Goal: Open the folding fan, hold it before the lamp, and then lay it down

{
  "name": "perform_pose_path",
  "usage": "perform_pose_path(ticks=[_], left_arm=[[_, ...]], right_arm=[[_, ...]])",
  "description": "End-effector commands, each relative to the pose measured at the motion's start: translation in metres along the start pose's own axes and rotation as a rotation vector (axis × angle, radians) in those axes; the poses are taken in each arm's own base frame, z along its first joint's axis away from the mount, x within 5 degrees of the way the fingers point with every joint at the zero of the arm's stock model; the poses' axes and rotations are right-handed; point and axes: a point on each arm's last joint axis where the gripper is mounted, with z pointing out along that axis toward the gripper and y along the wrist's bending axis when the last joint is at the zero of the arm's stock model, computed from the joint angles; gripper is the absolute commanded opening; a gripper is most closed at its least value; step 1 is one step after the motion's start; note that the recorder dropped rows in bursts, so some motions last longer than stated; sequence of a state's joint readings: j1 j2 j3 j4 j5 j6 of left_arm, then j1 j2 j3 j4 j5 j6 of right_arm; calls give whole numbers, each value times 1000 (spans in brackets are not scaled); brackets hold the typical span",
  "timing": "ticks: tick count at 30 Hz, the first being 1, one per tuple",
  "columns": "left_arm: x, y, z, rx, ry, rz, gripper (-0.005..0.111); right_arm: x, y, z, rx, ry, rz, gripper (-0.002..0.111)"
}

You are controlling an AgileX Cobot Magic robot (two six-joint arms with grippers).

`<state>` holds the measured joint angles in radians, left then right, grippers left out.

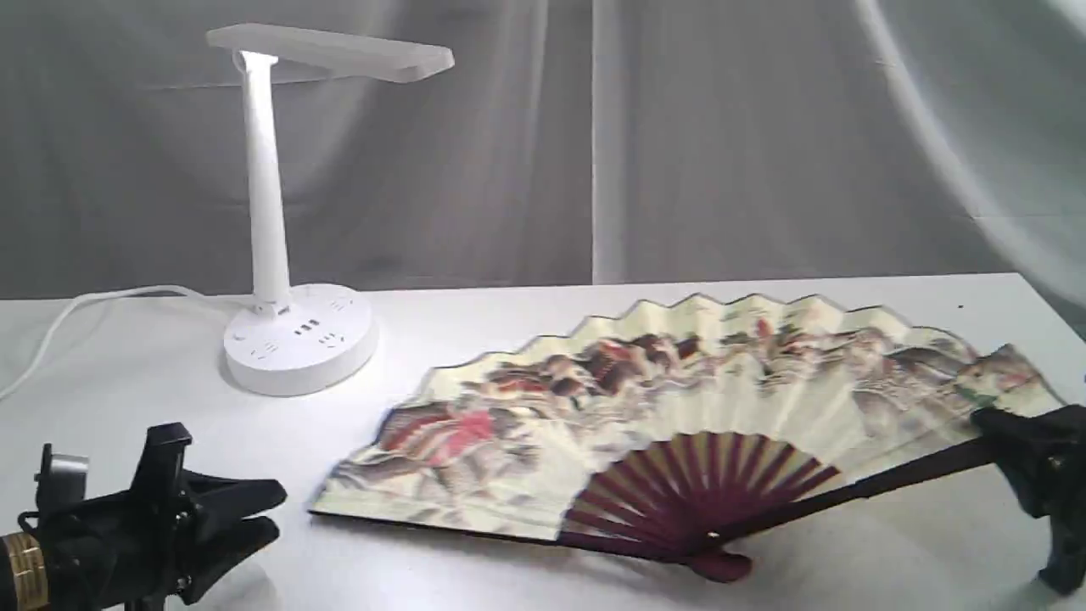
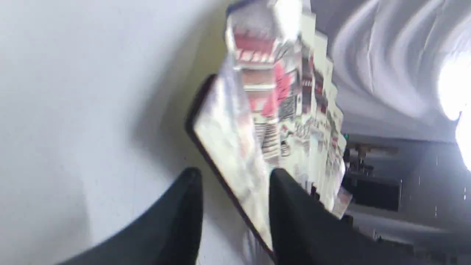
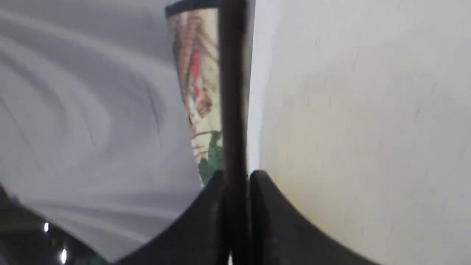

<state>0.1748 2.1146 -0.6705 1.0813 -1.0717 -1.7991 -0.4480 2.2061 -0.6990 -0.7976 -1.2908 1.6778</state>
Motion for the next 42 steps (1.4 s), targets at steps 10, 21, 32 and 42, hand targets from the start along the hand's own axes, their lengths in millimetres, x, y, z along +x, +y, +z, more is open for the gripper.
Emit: perform_pose_path(ticks=[10, 21, 32, 42], left_arm=[[-4, 10, -1, -88, -38, 8, 69], [-5, -3, -4, 62, -21, 4, 70], [-4, -4, -5, 84, -19, 92, 70], [-7, -5, -5, 85, -54, 231, 70]], right_arm=[[4, -12, -3, 87, 59, -33, 76], [1, -10, -5, 78, 54, -253, 97], [-11, 11, -6, 66, -47, -1164, 97], [4, 16, -2, -38, 82, -1695, 97]])
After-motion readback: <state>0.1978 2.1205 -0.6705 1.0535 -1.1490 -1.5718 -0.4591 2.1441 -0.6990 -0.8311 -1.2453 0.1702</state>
